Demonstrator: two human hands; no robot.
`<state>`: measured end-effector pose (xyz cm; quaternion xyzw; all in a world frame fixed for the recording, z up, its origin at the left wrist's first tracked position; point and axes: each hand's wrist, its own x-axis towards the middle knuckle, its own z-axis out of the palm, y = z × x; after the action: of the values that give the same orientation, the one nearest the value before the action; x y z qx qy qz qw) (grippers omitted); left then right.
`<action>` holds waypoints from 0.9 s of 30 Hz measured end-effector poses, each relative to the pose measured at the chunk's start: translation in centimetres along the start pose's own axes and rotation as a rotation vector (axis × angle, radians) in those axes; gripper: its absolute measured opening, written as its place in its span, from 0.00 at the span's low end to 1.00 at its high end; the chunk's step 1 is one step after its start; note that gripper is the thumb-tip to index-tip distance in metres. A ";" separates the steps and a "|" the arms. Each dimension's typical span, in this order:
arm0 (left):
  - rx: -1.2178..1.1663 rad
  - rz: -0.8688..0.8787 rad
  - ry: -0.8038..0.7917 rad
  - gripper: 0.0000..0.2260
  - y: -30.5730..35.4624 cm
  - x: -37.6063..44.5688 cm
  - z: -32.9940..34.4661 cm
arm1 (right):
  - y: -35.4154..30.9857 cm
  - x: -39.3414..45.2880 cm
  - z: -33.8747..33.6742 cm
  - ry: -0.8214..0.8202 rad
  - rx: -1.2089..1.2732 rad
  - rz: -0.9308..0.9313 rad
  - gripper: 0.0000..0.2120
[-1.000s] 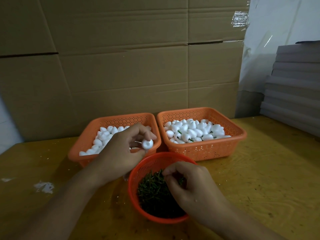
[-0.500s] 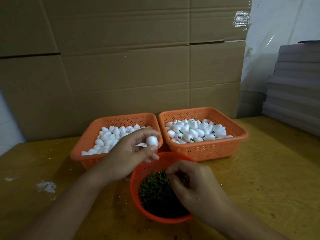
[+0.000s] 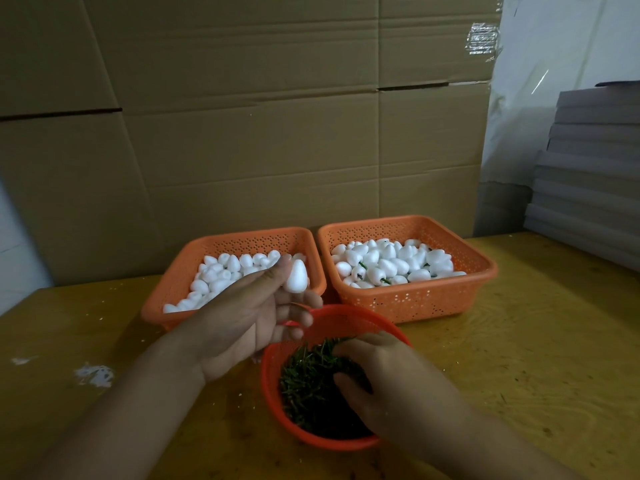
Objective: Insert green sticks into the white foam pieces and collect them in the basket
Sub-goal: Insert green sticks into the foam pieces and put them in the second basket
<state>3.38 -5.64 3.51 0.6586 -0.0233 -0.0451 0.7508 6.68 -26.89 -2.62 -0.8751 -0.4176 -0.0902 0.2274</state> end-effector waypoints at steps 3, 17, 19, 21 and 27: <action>-0.089 -0.021 0.037 0.15 0.0 0.3 0.0 | 0.0 0.2 -0.2 -0.127 -0.015 0.041 0.16; -0.231 -0.037 0.101 0.14 0.2 0.6 -0.6 | 0.3 1.5 -0.3 -0.265 0.014 0.111 0.07; -0.218 -0.032 0.088 0.20 0.1 0.6 -0.6 | 0.2 1.5 -0.2 -0.237 0.024 0.114 0.05; -0.191 -0.036 0.070 0.23 0.0 0.5 -0.7 | 0.2 1.5 -0.1 -0.167 0.062 0.114 0.03; -0.076 -0.033 0.050 0.15 -0.3 0.3 -0.5 | 0.0 1.5 -0.1 -0.017 0.149 0.034 0.02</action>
<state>3.75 -5.20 3.12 0.6309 0.0081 -0.0420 0.7747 7.60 -25.92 -1.97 -0.8634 -0.4100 -0.0478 0.2900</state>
